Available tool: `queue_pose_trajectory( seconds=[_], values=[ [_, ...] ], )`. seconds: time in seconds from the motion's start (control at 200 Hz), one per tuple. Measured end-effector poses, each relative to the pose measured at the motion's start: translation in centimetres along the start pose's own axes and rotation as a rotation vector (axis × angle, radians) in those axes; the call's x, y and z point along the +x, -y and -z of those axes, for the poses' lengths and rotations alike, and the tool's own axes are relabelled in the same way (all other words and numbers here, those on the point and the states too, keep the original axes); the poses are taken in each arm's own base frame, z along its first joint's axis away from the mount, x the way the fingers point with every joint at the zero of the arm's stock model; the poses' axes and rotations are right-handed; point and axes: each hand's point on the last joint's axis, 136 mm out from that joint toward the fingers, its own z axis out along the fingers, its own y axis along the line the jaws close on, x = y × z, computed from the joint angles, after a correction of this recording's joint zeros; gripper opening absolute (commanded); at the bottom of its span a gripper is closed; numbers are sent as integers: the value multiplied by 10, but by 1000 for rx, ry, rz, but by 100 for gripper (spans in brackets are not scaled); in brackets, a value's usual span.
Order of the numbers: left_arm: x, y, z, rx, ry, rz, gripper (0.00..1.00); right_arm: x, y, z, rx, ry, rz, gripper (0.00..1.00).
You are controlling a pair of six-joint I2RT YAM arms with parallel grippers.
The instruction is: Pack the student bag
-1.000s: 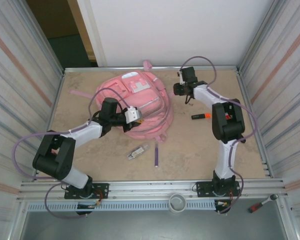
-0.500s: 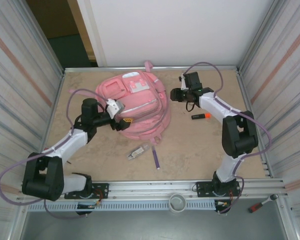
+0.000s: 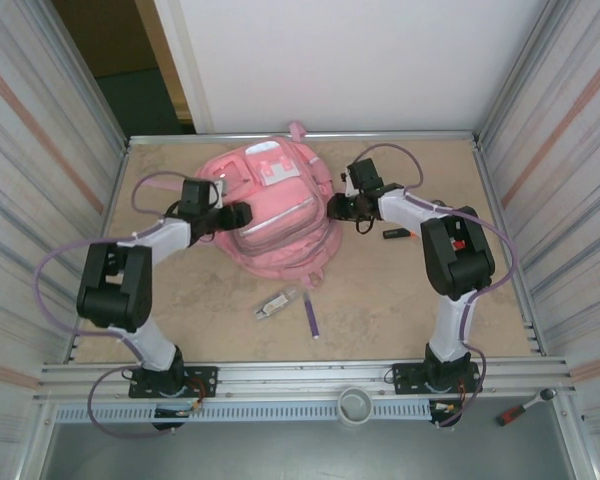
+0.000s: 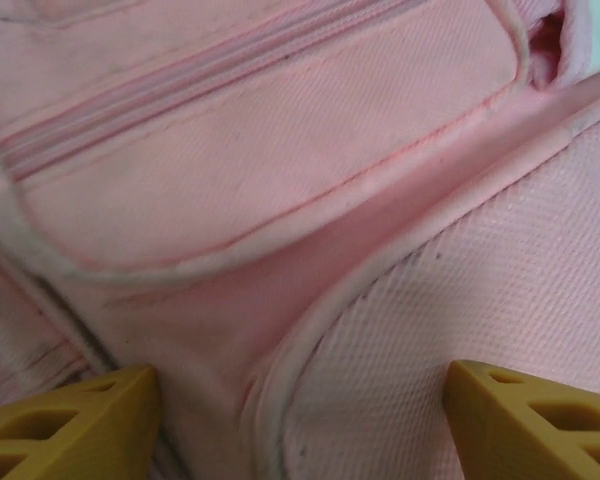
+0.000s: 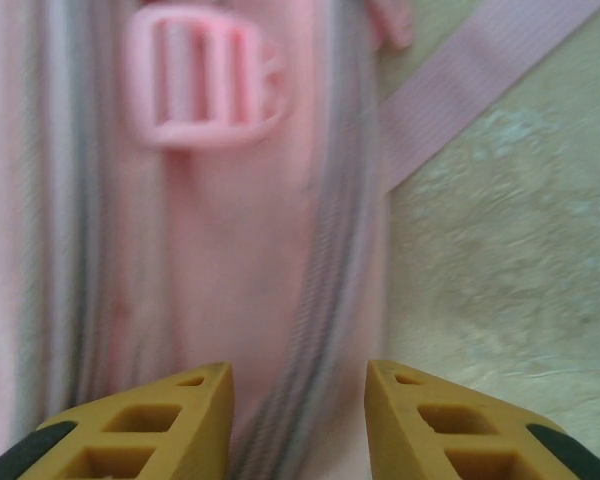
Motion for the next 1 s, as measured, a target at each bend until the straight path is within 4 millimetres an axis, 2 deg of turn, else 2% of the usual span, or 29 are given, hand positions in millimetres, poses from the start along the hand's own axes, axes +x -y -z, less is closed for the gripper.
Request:
queue_pose_trajectory(
  seconds=[0.16,0.266,0.401,0.561,0.707,0.842,0.932,1.002],
  values=[
    [-28,20,-34,57,-4,-10,75,29,5,5,-8,-29,-3,33],
    [-45,29,-48,87,5,-23,75,51,-5,13,-40,-38,5,32],
    [-64,35,-59,114,6,-34,75,77,-43,21,-122,-46,59,30],
    [-88,33,-68,121,25,-56,76,91,-98,22,-236,-32,143,32],
    [-108,29,-69,118,47,-67,77,102,-124,26,-312,-45,206,36],
    [-126,24,-59,77,79,-81,78,97,-128,41,-327,-13,294,39],
    [-138,23,-41,28,123,-88,79,72,-123,63,-325,79,350,43],
    [-139,24,-17,-2,161,-91,79,48,-112,76,-314,155,368,48]
  ],
)
